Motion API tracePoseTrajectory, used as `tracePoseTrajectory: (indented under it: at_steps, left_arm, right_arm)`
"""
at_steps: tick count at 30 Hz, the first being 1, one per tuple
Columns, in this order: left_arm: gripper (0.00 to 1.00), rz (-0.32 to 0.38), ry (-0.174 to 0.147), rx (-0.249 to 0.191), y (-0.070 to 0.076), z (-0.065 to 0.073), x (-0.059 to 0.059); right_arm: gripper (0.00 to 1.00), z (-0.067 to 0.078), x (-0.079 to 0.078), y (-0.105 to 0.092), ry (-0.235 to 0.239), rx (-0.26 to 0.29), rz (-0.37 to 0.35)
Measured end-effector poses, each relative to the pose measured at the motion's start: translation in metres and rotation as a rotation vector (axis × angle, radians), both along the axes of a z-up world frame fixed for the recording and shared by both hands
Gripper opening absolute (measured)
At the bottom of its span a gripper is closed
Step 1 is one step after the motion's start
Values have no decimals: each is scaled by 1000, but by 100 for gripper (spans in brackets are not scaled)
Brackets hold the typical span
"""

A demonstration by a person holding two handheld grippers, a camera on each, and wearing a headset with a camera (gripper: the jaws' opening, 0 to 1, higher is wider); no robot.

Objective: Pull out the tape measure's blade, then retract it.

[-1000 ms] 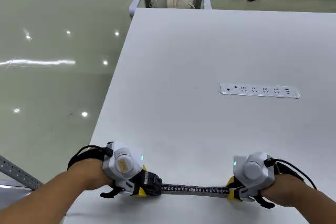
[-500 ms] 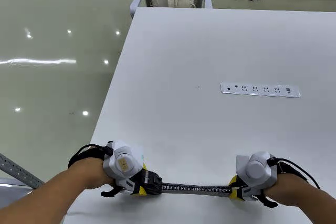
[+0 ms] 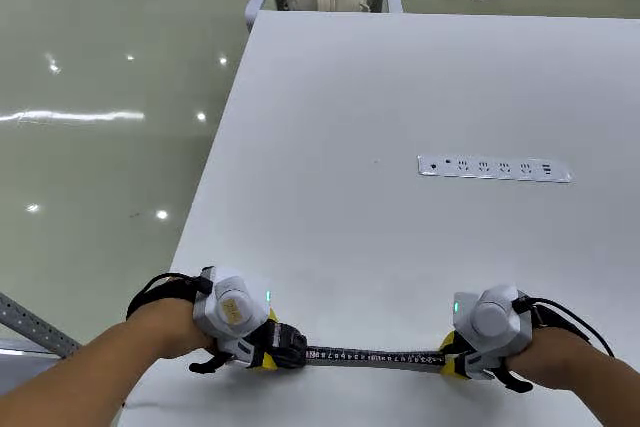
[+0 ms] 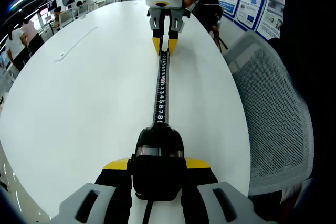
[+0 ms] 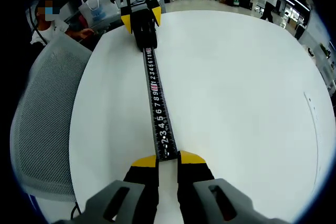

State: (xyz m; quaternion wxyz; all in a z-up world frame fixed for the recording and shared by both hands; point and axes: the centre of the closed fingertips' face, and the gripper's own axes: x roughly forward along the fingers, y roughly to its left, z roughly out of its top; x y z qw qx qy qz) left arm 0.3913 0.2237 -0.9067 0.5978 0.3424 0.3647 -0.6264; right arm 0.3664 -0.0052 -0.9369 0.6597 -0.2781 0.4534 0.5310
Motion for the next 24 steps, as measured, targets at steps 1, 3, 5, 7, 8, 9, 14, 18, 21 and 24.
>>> tracePoseTrajectory:
  at_steps: [1,3,5,7,8,9,14,18,21,24]
  left_arm:
    - [33,0,0,0,0,0,0]
    - [33,0,0,-1,0,0,0]
    - [33,1,1,-1,0,0,0]
    - [33,0,2,0,0,0,0]
    - [33,1,2,-1,0,0,0]
    - [33,1,2,-2,0,0,0]
    - [33,1,2,-1,0,0,0]
    - [33,1,2,-2,0,0,0]
    - [33,0,2,-1,0,0,0]
    - [33,-1,3,-1,0,0,0]
  right_arm:
    - [11,0,0,0,0,0,0]
    - [11,0,0,-1,0,0,-1]
    - [11,0,1,-1,1,0,-1]
    - [11,-2,1,-5,0,-7,-3]
    - [11,-2,1,-5,0,-7,-3]
    - [11,-2,1,-6,-1,-8,-3]
    - [11,-2,1,-7,-1,-12,2]
    - [11,-2,1,-9,-1,-11,-3]
    - [11,-3,2,-11,0,-12,-7]
    - [11,-3,0,-13,2,-15,-9]
